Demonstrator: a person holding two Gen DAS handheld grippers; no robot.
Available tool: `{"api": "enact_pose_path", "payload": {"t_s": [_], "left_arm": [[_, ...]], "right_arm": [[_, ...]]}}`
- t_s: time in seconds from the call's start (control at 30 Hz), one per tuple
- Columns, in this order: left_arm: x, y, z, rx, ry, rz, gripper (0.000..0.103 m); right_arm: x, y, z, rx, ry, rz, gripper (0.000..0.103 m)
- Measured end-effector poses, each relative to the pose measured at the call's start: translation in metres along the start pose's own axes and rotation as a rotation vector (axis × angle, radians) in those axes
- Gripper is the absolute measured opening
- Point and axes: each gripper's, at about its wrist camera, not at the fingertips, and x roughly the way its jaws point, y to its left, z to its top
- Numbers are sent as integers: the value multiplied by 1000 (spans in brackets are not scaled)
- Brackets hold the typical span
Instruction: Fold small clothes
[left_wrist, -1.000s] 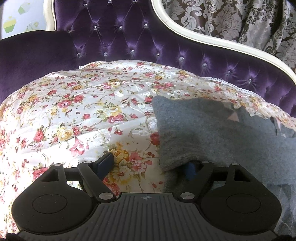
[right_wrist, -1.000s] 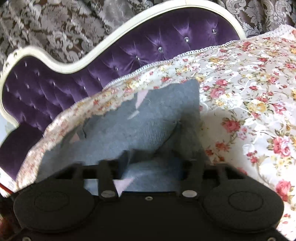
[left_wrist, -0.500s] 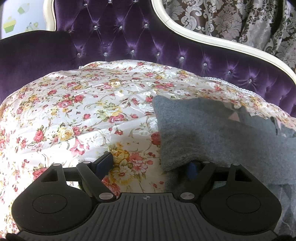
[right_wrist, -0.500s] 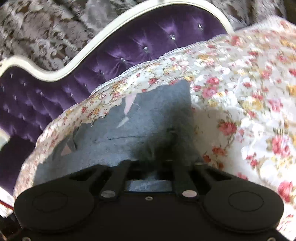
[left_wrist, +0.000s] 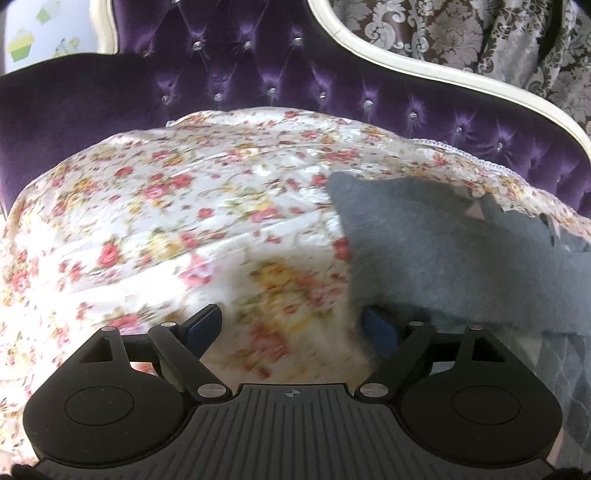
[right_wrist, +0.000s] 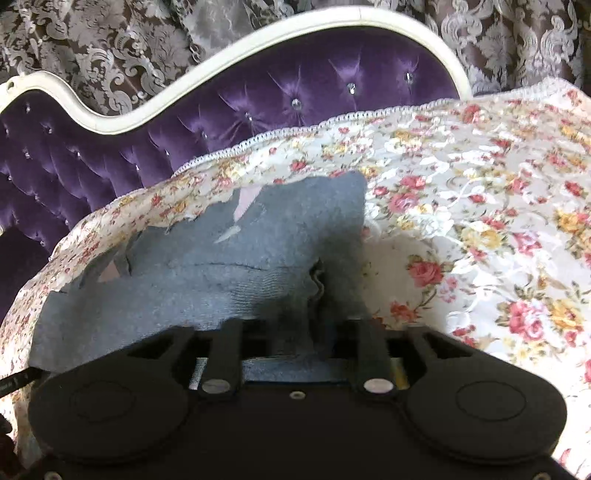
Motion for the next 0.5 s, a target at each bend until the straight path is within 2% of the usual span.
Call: {"api": "enact_pose_path", "payload": {"t_s": [0.07, 0.17, 0.3, 0.5], "left_arm": [[-10, 7, 2, 19, -11, 41, 81], [-30, 15, 13, 13, -71, 33, 81], [-40, -1, 39, 23, -128, -38, 81], [-13, -64, 57, 147, -128, -156, 81]], "right_arm": [[-7, 2, -1, -24, -17, -4, 54], [-18, 10, 5, -79, -64, -41, 60], [-30, 23, 13, -145, -129, -42, 60], [6, 54, 22, -231, -78, 44, 61]]}}
